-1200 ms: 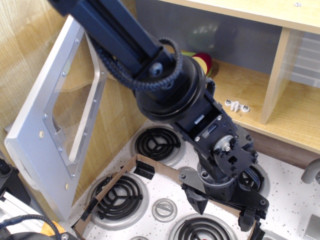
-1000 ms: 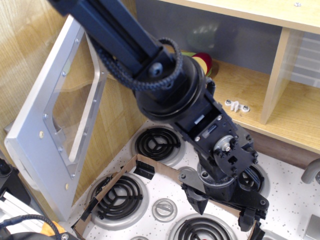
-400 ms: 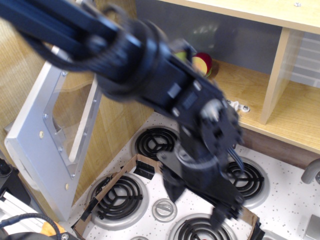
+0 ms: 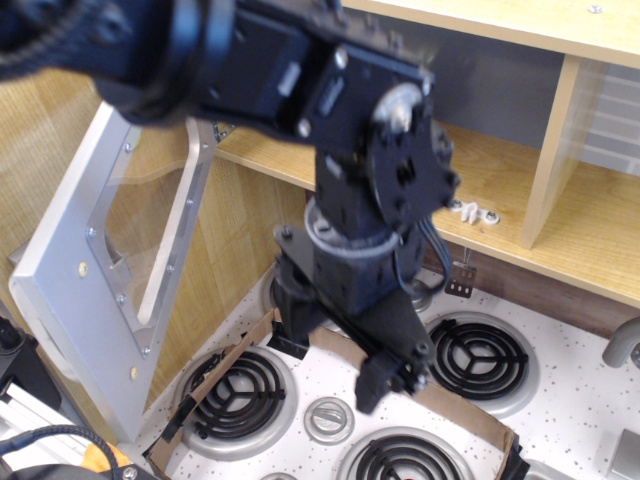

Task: Close microwave

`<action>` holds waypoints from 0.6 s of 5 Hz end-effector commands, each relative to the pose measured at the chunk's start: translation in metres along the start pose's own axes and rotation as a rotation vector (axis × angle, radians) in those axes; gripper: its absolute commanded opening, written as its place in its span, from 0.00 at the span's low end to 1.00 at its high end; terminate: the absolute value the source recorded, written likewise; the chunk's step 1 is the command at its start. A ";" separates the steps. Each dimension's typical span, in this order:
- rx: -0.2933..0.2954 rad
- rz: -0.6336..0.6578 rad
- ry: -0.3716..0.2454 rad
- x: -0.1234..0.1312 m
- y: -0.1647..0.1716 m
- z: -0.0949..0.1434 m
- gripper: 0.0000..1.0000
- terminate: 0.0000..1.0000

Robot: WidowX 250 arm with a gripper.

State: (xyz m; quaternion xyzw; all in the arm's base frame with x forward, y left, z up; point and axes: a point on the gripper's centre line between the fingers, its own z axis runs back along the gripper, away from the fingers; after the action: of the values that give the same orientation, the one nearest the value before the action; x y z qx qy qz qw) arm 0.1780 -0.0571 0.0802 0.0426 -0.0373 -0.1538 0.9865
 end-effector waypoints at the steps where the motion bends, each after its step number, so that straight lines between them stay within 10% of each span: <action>1: 0.171 -0.181 0.029 0.001 0.020 0.048 1.00 0.00; 3: 0.302 -0.325 0.120 -0.021 0.042 0.076 1.00 0.00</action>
State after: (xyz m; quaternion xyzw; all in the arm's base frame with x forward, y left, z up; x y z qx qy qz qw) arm 0.1534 -0.0084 0.1486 0.2026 0.0271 -0.3075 0.9294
